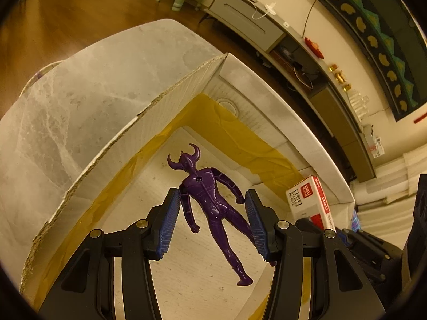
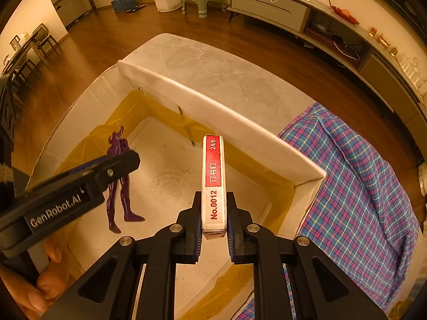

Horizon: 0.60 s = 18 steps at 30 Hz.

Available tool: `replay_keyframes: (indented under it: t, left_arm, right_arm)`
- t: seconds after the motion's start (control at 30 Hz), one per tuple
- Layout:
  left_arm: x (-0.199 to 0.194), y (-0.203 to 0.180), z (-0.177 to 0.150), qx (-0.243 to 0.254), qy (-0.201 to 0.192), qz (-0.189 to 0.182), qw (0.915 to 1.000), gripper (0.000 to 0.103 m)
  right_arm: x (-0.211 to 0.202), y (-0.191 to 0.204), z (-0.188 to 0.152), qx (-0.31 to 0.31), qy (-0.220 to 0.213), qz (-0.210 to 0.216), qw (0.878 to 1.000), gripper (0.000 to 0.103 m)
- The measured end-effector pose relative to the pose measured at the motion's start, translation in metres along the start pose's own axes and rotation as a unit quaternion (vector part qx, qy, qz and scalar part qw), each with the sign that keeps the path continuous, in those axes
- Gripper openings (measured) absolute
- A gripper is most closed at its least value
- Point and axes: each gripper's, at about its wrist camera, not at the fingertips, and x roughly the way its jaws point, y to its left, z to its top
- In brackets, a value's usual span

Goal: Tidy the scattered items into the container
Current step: 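Lower both grippers into the box and open them, dropping figure and staple box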

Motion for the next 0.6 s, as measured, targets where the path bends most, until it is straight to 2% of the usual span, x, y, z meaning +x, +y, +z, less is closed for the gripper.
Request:
replay_keyframes:
  t: [0.27,0.33,0.6]
  left_arm:
    - [0.001,0.010,0.001,-0.016,0.001,0.007,0.9999,0.054]
    - [0.001,0.012,0.001,-0.020,0.005,0.005,0.9998,0.054]
    - [-0.008,0.010,-0.004,-0.015,0.004,0.002,0.9999,0.056]
  right_arm:
    - [0.003,0.005,0.003,-0.002,0.001,-0.019,1.000,0.018]
    - [0.002,0.006,0.002,-0.004,0.000,-0.025,1.000,0.021]
    - [-0.007,0.004,-0.011,-0.011,-0.007,-0.017,1.000,0.024]
